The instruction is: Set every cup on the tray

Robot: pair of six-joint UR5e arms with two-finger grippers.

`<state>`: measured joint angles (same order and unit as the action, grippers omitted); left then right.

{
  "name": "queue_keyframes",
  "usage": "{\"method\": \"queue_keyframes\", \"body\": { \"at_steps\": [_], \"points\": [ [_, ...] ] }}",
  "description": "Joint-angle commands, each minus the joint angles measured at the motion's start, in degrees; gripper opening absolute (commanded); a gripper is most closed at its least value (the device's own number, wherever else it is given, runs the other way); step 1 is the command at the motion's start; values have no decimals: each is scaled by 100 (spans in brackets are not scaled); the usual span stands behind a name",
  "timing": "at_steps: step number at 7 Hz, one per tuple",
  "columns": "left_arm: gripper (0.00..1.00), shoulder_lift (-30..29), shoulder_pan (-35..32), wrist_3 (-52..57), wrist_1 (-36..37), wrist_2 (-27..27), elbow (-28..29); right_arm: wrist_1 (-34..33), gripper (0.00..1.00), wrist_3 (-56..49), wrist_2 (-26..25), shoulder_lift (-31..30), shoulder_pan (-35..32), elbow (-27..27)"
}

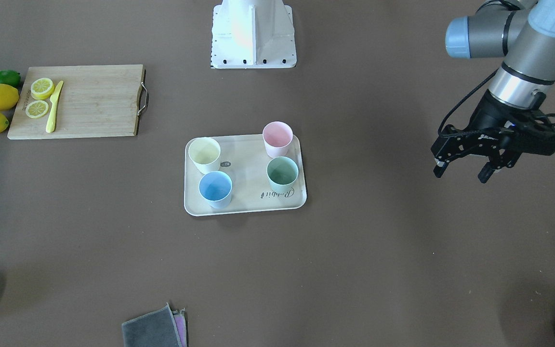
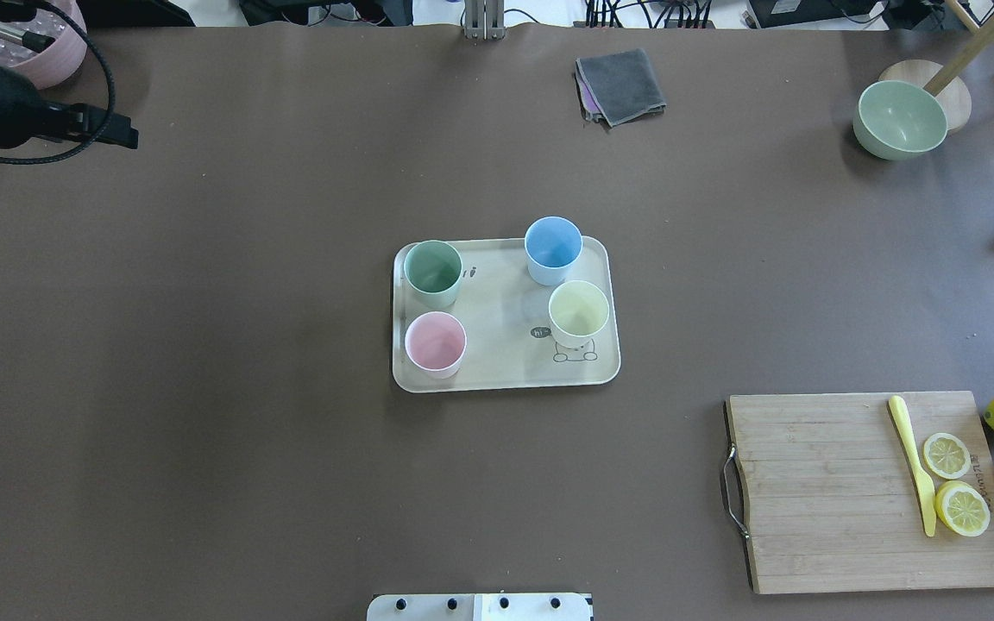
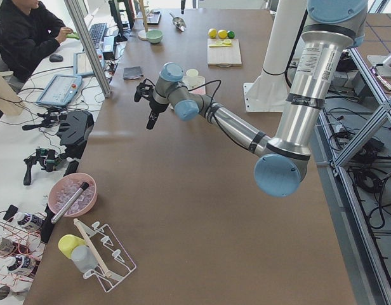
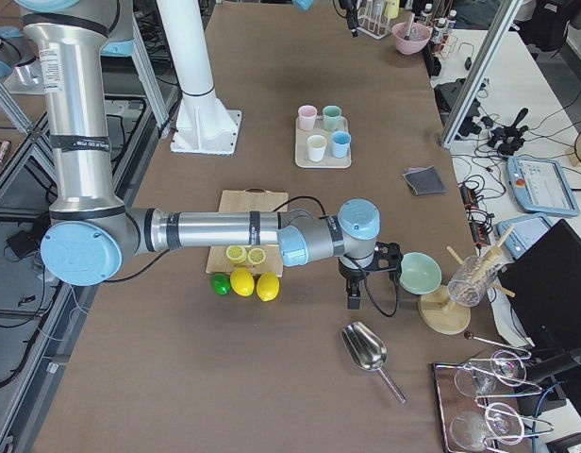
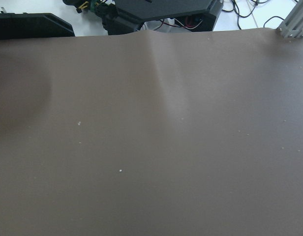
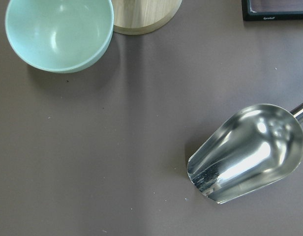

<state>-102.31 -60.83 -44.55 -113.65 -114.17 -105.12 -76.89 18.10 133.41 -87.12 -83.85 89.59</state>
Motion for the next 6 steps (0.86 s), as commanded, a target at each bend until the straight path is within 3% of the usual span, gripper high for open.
{"method": "queue_keyframes", "body": {
  "at_steps": [1, 3, 6],
  "points": [
    [98, 464, -314, 584, 0, -87, 281, -445, 100, -17, 430, -42, -246, 364],
    [98, 790, -1015, 1272, 45, -1033, 553, -1509, 100, -218, 352, -251, -325, 1198],
    [98, 1694, -2124, 3025, 97, -1879, 624, -1460, 100, -255, 422, -630, -492, 1210]
  ]
}}
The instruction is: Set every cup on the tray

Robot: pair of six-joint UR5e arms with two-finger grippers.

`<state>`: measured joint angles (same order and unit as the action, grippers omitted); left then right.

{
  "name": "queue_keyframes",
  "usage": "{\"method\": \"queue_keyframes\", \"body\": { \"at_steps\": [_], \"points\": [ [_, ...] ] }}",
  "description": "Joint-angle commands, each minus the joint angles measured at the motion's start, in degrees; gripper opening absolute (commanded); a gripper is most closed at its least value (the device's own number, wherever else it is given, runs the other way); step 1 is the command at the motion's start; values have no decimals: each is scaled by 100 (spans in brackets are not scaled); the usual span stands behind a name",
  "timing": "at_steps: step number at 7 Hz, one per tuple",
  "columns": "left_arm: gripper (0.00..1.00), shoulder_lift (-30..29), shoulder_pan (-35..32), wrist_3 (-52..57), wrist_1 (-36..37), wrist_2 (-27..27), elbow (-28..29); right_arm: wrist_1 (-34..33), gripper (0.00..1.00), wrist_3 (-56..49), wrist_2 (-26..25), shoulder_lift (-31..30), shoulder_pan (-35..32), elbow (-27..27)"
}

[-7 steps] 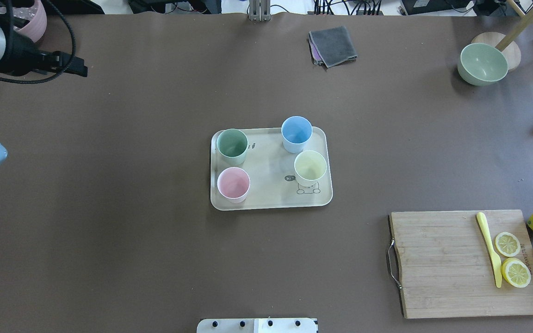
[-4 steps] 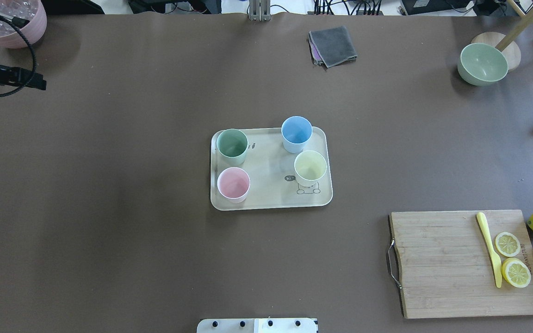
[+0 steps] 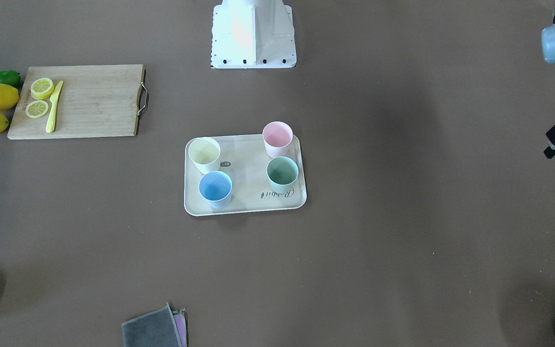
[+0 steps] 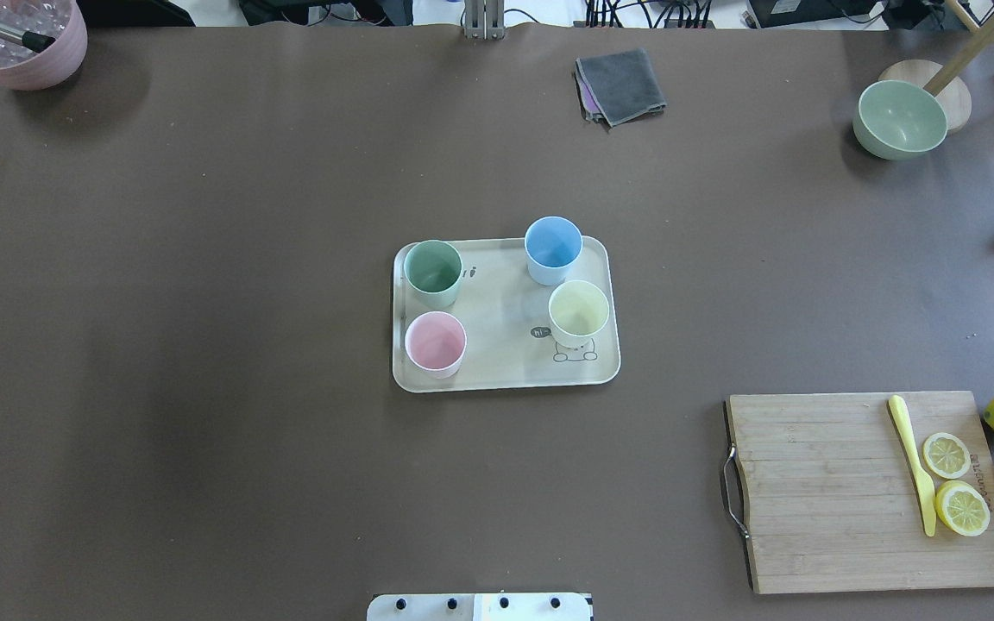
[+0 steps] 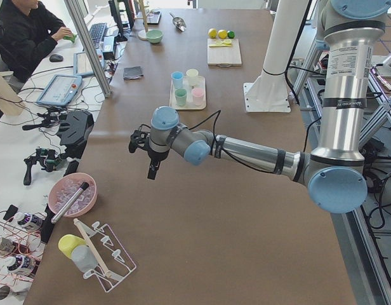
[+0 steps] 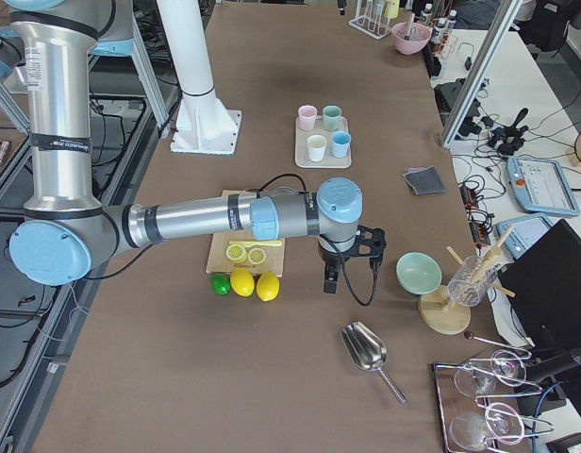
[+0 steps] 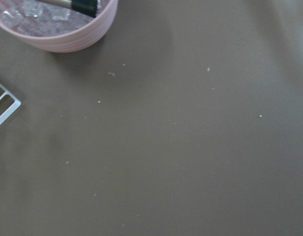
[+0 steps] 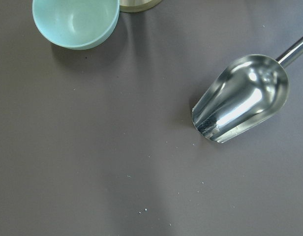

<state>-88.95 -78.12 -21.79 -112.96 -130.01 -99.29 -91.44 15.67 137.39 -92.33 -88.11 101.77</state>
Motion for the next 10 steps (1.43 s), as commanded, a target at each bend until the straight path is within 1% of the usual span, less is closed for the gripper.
{"method": "queue_keyframes", "body": {
  "at_steps": [1, 2, 3, 4, 5, 6, 7, 8, 10],
  "points": [
    [98, 700, -554, 1024, 20, -315, 24, -5, 100, -11, 25, -127, -75, 36],
    [98, 825, -703, 1332, 20, -315, 24, -31, 100, -3, -71, -180, -110, 106],
    [98, 818, -739, 1335, 63, -306, 50, -23, 100, -11, -237, -119, -101, 37],
    [98, 713, -792, 1335, 551, -306, -2, -5, 100, -3, -213, -145, -101, 80],
    [98, 625, -827, 1344, 721, -306, -54, -14, 100, -2, -204, -128, -101, 63],
    [98, 441, -819, 1344, 862, -297, 23, -22, 100, -2, -195, -119, -101, 88],
    [98, 266, -819, 1344, 1211, -297, -80, -31, 100, -2, -204, -93, -92, 63],
    [98, 168, -819, 1344, 1302, -280, -90, -40, 100, -2, -221, -101, -101, 45],
    [98, 158, -810, 1335, 1303, -288, -20, -58, 100, -2, -221, -127, -101, -8]
  ]
}}
